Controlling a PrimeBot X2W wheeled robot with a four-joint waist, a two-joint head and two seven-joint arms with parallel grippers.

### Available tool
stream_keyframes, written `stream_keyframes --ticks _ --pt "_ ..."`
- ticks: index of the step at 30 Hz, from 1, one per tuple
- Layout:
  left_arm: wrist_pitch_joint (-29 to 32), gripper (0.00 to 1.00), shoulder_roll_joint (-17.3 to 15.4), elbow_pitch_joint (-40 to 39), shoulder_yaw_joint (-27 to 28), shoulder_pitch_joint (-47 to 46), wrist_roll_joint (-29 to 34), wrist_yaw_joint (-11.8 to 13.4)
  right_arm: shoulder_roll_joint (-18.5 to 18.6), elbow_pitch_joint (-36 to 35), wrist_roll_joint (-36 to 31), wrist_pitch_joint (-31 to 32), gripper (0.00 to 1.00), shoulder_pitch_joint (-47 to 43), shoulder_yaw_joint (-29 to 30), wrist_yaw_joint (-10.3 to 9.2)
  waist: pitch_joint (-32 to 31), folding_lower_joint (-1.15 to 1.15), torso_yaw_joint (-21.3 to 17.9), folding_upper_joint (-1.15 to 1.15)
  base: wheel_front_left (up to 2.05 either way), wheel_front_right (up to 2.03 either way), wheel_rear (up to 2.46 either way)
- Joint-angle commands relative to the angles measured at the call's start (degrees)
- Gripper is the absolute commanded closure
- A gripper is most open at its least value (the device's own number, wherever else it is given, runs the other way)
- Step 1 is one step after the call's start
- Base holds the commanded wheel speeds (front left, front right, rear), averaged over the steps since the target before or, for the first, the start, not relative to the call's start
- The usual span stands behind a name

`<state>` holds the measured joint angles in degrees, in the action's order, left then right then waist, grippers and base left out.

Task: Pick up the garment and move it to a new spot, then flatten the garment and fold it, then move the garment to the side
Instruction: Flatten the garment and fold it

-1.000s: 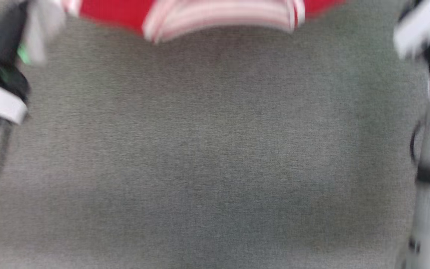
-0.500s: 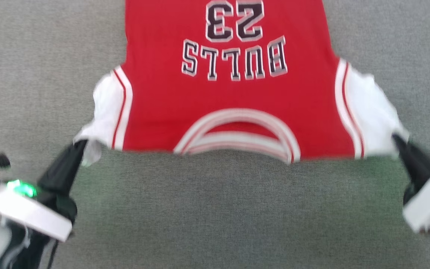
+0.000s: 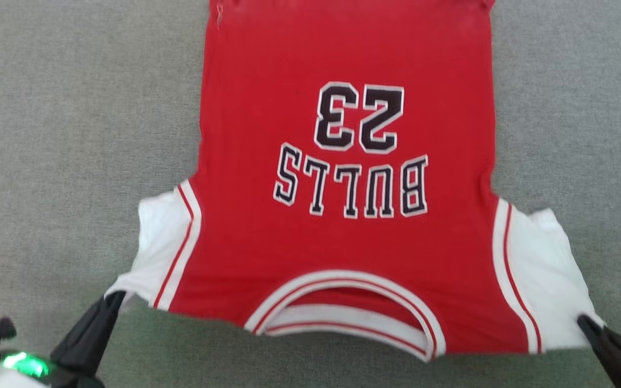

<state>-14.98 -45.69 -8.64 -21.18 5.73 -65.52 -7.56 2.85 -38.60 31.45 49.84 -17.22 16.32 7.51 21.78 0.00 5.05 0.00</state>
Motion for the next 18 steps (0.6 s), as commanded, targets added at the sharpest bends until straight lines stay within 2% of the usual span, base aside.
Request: stream_keyframes --ticks 1,5,8,13,18 --pt "-0.29 1.0 0.08 -0.91 1.26 2.03 0.43 0.15 0.1 -1.15 0.41 -0.13 1.0 -1.97 0.69 -0.02 -0.27 0.0 0.11 0.0 0.0 0.0 0.0" --pt "-0.29 1.0 0.27 -2.74 2.75 5.68 0.76 0.15 0.11 -3.09 1.54 -0.5 1.0 -4.72 1.81 -0.02 -0.56 0.0 0.21 0.0 0.0 0.0 0.0" --pt "-0.29 1.0 1.14 -3.28 2.34 5.29 -0.03 0.15 0.1 -2.27 1.91 -0.2 1.0 -3.23 0.77 -0.02 -0.64 0.0 0.19 0.0 0.0 0.0 0.0" --pt "-0.29 1.0 1.18 -1.59 -1.56 2.16 -0.14 0.15 0.09 4.16 1.1 2.06 1.0 1.85 -2.31 -0.02 -0.67 0.0 0.09 0.0 0.0 0.0 0.0" --pt "-0.28 1.0 1.44 0.7 -4.62 -0.22 -0.93 0.15 0.1 10.74 -2.55 4.02 1.0 5.33 -3.05 -0.02 -0.24 0.0 0.45 0.0 0.0 0.0 0.0"
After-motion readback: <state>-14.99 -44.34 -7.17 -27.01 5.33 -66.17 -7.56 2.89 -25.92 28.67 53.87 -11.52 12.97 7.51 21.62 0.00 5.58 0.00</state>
